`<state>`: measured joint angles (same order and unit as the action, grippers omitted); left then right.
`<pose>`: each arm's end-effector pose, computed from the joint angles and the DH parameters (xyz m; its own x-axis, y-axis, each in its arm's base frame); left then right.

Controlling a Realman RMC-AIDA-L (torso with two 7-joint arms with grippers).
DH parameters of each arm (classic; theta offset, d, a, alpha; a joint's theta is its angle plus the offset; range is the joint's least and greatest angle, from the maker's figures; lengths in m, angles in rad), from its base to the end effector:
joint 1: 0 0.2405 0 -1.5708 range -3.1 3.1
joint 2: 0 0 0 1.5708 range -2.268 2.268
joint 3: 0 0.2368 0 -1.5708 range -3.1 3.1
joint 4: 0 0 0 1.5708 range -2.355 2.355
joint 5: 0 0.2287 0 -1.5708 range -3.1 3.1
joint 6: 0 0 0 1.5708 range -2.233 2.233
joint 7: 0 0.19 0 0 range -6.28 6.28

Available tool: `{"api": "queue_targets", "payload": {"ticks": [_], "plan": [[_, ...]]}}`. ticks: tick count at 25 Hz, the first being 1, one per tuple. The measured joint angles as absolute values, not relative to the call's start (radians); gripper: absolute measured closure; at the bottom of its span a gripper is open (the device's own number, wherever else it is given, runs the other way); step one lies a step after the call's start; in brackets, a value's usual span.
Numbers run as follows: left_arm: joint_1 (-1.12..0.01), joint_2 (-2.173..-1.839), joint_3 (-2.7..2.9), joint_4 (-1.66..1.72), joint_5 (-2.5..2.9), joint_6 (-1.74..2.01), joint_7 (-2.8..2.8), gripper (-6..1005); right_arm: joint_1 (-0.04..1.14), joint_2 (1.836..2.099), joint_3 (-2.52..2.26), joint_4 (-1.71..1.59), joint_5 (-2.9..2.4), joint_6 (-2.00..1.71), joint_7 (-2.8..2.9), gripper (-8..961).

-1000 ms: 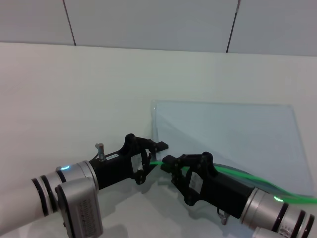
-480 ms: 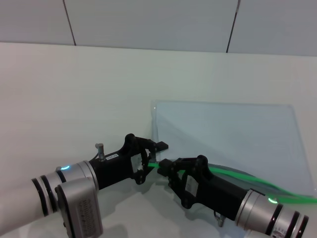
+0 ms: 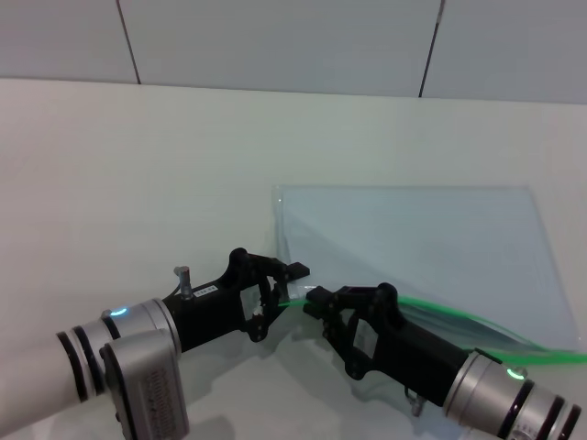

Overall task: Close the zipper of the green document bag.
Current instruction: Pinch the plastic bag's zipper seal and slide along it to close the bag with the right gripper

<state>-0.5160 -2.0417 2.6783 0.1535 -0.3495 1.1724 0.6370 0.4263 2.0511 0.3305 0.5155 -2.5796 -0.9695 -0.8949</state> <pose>-0.2600 0.3165 -0.1337 0.7232 -0.6812 -0.1144 -0.5529 -0.4717 -0.6869 0.2038 0.2795 -0.1856 0.7228 0.6870 0.0741 0.5124 -0.4610 -0.7245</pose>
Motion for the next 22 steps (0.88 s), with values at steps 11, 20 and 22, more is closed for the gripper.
{"api": "queue_targets", "payload": {"ticks": [11,20,22], "plan": [[-0.512,-2.04,2.677,0.153,-0.35,1.174,0.639,947,0.395,2.049,0.366,0.517,-2.539,-0.966,-0.982,872],[-0.512,-2.04,2.677,0.153,-0.35,1.175,0.64,948,0.39,2.046,0.386,0.514,-2.519,-0.966,-0.991,862],[-0.512,-2.04,2.677,0.153,-0.35,1.175,0.64,948,0.39,2.046,0.395,0.514,-2.519,-0.965,-0.993,860]]}}
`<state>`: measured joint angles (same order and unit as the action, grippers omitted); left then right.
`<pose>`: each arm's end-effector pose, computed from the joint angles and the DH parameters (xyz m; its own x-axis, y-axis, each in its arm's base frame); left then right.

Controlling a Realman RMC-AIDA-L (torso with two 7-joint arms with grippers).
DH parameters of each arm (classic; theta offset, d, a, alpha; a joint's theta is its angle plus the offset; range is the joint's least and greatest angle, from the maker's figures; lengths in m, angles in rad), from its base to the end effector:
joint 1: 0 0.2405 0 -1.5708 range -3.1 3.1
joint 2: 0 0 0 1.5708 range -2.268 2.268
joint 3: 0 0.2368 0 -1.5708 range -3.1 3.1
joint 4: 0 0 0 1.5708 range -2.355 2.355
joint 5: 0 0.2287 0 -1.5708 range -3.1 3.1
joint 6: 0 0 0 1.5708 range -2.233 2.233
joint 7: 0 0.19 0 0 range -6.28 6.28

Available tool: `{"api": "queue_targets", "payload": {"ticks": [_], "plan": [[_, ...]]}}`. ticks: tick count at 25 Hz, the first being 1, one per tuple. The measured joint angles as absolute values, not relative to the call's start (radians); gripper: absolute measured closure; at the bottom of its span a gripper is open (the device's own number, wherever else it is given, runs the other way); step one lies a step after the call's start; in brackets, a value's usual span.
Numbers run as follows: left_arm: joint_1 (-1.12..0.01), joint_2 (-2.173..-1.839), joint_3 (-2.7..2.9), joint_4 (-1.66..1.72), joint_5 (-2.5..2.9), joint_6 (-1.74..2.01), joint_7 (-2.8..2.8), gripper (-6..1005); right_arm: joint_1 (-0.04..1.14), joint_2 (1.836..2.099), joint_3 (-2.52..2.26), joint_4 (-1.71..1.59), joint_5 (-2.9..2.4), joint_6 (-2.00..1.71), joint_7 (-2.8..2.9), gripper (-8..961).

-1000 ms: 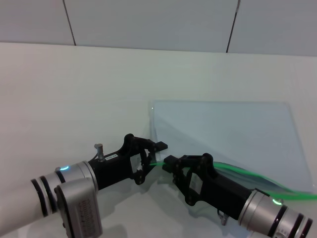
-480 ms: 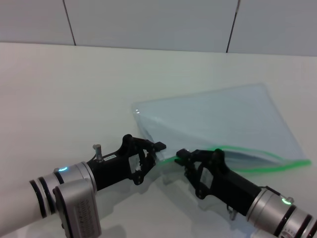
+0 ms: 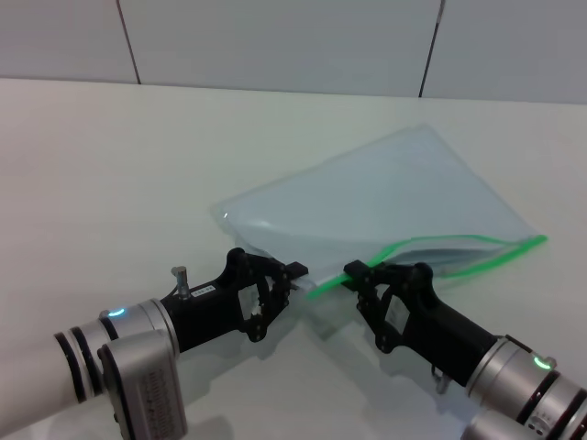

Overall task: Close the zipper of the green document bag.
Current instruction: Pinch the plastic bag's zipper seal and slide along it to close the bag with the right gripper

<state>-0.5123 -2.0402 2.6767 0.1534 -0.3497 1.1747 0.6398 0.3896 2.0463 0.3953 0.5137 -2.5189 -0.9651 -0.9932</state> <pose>-0.2613 0.3160 -0.1328 0.7239 -0.6799 -0.1169 -0.5526 -0.4701 -0.6882 0.2194 0.2959 -0.1690 0.7557 0.6314 0.1738 0.5070 -0.3960 -0.7656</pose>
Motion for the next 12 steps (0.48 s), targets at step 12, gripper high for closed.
{"api": "queue_targets", "payload": {"ticks": [12], "plan": [[-0.511,-2.041,2.678,0.153,-0.35,1.176,0.64,948,0.373,2.047,0.452,0.514,-2.517,-0.941,-1.039,847]]}}
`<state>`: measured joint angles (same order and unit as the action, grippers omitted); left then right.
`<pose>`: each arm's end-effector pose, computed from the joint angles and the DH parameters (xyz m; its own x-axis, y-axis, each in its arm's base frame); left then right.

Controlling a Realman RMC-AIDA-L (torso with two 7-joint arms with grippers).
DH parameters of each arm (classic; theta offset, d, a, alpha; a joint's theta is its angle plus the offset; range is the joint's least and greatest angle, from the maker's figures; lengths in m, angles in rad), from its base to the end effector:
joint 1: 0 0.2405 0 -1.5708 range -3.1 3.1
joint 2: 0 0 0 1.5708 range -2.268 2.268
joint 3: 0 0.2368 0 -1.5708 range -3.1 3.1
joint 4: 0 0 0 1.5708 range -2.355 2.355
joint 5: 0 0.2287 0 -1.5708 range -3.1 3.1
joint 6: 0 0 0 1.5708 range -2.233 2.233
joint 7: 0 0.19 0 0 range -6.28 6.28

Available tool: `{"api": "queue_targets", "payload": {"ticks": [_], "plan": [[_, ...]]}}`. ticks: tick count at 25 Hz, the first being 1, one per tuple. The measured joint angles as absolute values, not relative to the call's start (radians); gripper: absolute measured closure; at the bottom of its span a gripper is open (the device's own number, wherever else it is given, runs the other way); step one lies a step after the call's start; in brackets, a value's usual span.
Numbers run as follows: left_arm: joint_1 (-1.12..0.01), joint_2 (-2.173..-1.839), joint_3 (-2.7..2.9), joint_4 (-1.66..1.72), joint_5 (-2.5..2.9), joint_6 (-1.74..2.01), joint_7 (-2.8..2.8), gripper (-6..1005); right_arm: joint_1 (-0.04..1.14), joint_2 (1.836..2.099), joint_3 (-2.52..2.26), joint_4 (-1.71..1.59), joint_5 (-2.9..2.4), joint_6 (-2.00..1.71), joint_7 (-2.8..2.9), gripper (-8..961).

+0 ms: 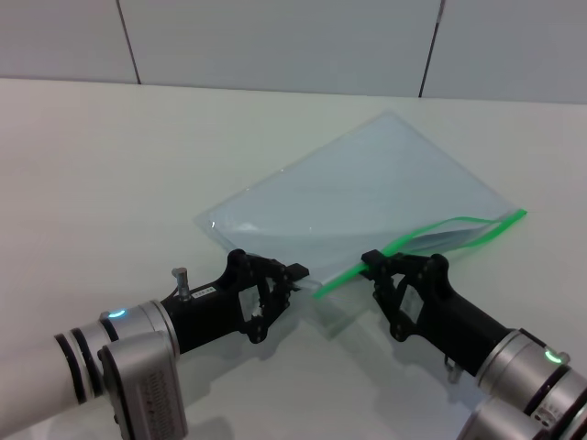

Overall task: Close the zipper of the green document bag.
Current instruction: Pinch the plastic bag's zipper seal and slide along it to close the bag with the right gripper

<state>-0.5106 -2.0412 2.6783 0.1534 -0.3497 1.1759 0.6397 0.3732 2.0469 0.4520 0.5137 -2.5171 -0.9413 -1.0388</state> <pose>-0.2613 0.3150 -0.1333 0.7242 -0.6799 -0.1148 -0.5517 -0.4715 -0.6880 0.2282 0.3055 -0.1616 0.7683 0.5972 0.2304 0.5176 -0.3679 -0.7725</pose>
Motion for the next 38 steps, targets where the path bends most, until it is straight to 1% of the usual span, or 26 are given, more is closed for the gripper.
{"api": "queue_targets", "payload": {"ticks": [23,38], "plan": [[-0.498,-2.045,2.691,0.157,-0.322,1.212,0.639,947,0.388,2.046,0.515,0.433,-2.371,-0.94,-1.083,822],[-0.488,-2.045,2.69,0.169,-0.291,1.216,0.642,948,0.45,2.044,0.542,0.326,-2.191,-0.932,-1.095,805]]}}
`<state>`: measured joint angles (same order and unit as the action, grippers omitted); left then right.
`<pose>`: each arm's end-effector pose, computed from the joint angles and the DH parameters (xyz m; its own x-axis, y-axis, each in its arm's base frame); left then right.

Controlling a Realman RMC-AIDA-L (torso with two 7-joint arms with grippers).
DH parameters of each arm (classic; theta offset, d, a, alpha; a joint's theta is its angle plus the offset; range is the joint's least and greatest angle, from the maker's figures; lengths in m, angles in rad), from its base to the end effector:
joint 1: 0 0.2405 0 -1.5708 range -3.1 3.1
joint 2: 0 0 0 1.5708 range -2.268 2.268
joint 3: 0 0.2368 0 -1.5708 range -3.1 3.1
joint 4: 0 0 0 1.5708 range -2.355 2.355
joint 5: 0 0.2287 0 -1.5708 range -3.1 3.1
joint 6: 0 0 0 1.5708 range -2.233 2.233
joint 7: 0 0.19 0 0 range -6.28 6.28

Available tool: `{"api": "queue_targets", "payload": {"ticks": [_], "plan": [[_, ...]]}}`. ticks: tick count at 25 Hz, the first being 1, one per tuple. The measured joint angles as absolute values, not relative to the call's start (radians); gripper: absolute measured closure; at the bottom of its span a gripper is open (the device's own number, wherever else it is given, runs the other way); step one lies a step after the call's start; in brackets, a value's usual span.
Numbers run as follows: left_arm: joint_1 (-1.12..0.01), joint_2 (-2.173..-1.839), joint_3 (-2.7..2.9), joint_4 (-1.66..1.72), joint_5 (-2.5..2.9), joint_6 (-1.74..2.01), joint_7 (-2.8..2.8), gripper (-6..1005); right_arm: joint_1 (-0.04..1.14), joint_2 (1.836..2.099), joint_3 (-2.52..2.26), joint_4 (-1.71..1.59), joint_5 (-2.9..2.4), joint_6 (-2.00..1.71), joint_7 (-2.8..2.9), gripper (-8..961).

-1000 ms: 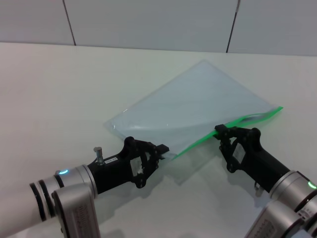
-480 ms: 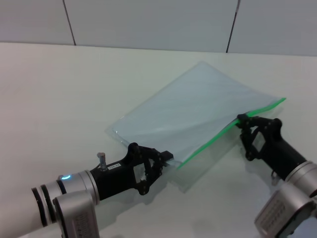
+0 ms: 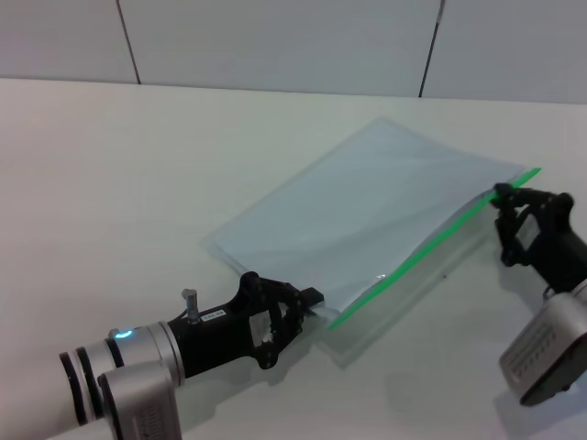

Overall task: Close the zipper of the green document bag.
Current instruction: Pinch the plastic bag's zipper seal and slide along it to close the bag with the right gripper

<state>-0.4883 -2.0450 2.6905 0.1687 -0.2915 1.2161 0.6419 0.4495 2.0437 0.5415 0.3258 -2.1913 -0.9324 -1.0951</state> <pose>-0.2556 0.2954 -0.1417 0.6917 -0.7192 -0.0648 -0.5637 -0.4816 -0.6710 0.2955 0.3714 -0.0926 0.8714 0.2901 0.3957 0.4712 -0.2703 -0.8396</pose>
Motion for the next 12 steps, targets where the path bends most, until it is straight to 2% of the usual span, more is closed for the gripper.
{"api": "queue_targets", "payload": {"ticks": [12], "plan": [[-0.486,-2.045,2.691,0.17,-0.291,1.223,0.65,948,0.468,2.04,0.644,0.254,-2.153,-0.929,-1.1,792]]}}
